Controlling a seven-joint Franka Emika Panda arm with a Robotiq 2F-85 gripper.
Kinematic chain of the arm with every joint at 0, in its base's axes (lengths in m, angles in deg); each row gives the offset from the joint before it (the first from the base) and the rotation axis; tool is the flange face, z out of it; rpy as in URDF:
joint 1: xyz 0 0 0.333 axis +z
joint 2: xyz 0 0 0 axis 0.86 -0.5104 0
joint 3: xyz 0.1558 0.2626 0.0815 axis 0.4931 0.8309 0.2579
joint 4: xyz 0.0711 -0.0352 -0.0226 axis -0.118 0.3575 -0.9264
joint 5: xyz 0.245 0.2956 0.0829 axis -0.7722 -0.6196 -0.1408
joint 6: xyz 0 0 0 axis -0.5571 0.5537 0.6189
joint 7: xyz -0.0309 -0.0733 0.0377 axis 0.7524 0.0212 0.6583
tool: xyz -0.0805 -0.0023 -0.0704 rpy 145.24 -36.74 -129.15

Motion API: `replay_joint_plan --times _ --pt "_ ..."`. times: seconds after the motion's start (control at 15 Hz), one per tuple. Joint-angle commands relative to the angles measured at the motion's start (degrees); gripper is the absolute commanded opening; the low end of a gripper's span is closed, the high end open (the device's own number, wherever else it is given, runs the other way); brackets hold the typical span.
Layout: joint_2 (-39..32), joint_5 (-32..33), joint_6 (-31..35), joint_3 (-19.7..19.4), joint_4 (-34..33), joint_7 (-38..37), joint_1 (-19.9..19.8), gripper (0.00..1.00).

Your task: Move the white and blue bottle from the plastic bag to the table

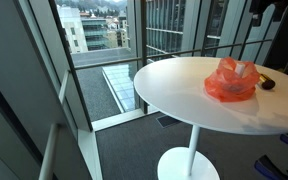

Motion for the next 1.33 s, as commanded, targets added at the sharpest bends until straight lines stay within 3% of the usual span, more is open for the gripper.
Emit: replay_joint_plan --times 0.0,0.47,0.8,0.87,1.27 --pt "-3.9 -1.74 3.9 -1.91 0.15 0.43 -0.02 1.0" --pt "-11.38 -4.81 8.53 -4.3 -0.44 4.89 -0.21 1.0" --pt "-11.59 -3.45 7.87 -4.38 -0.06 3.18 0.26 1.0" --pt "-11.76 -1.88 10.57 -4.44 0.34 0.53 0.37 1.0" --pt "-14.96 -3.11 18.04 -4.45 0.16 1.45 0.44 1.0"
